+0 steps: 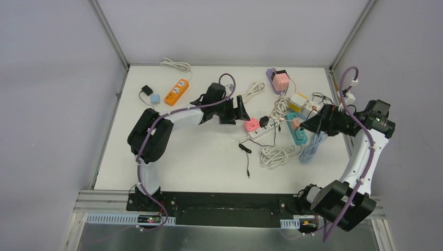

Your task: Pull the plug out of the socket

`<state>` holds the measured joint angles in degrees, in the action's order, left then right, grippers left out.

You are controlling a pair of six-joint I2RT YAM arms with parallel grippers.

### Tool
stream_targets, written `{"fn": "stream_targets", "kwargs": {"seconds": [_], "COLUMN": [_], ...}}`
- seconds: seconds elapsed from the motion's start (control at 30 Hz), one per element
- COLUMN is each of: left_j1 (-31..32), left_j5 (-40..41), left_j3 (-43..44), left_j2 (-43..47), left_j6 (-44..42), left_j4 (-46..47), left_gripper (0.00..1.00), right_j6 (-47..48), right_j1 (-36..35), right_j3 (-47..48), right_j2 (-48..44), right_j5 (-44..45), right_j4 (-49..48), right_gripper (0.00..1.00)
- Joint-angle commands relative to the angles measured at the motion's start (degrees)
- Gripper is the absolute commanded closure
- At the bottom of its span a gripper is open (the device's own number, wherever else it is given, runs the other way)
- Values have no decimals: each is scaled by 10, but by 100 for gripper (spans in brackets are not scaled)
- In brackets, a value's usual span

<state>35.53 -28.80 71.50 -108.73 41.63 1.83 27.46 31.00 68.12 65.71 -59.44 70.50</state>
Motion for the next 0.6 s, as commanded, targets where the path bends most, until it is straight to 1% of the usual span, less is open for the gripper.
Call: {"fn": "stream_targets", "kwargs": {"seconds": [0.0,0.17,0.33,0.57], "left_j1": [-6,-11,-11,-11], "left_j5": [-17,-44,-57,-83], "left_j3": [35,23,13,-2], "left_j2": [-28,-68,-83,-108], "left_j6": [51,104,130,191], "left_j4": [53,122,156,244], "left_gripper": [12,14,15,22], "right_j6": [-12,-13,-14,-14], "right_j1": [4,4,4,4], "right_j3": [-4,-3,-8,-8], "right_j2": [-10,-3,-2,2], "right_j5": [-15,-18,-19,-19], "right_j4": [-27,-29,-31,-32], "right_gripper": [0,0,0,0]}}
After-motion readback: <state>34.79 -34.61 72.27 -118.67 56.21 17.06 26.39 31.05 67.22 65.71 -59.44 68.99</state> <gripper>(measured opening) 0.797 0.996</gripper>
